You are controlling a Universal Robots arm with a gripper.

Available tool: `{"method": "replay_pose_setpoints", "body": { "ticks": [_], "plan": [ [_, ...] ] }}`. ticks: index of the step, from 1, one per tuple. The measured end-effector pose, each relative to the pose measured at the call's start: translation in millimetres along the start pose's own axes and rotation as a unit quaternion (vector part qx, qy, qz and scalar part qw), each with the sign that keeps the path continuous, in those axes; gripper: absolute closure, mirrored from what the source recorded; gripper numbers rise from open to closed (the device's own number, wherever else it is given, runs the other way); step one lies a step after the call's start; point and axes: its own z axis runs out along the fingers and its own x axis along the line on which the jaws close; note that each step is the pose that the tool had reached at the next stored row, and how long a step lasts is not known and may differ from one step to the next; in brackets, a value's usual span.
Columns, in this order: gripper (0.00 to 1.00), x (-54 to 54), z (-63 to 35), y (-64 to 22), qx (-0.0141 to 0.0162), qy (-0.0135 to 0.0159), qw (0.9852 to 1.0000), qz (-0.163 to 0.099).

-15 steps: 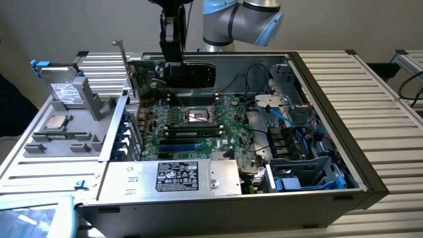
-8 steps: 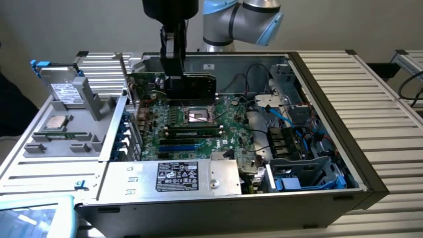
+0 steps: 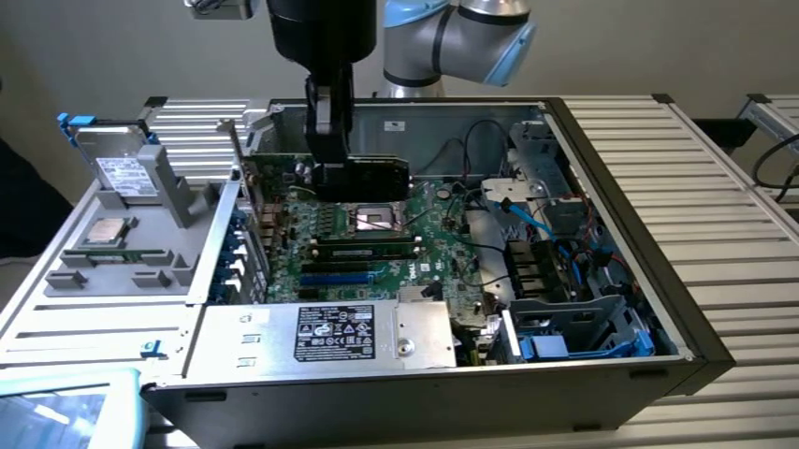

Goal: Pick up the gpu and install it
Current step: 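Insert the gpu into the slot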

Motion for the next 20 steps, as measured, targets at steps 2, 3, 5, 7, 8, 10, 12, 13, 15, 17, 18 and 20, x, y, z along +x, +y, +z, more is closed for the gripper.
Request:
{"method": "replay_pose_setpoints", "body": {
  "ticks": [2,3,5,7,8,10,12,13,15,17,18,20],
  "plan": [
    [0.72,2.0,3.7,-0.2,0.0000,-0.0002,1.0000,0.000],
    [0.72,2.8,5.5,-0.3,0.0000,-0.0003,1.0000,0.000],
    [0.72,4.5,9.0,-0.5,0.0000,-0.0003,1.0000,0.000],
    [0.72,5.8,12.6,-0.7,0.0000,-0.0006,1.0000,0.001],
    [0.72,6.4,14.4,-0.8,0.0000,-0.0006,1.0000,0.001],
    [0.72,7.7,18.0,-0.9,0.0000,-0.0008,1.0000,0.001],
    [0.72,9.1,21.6,-1.0,0.0000,-0.0008,1.0000,0.001],
    [0.72,9.6,23.4,-1.0,0.0000,-0.0008,1.0000,0.001],
    [0.72,10.1,27.0,-1.1,0.0000,-0.0008,1.0000,0.001],
    [0.72,10.6,30.7,-1.1,0.0000,-0.0009,1.0000,0.001],
    [0.72,10.8,32.5,-1.1,0.0000,-0.0008,1.0000,0.001],
    [0.72,11.4,36.2,-1.2,0.0000,-0.0009,1.0000,0.001]
  ]
}}
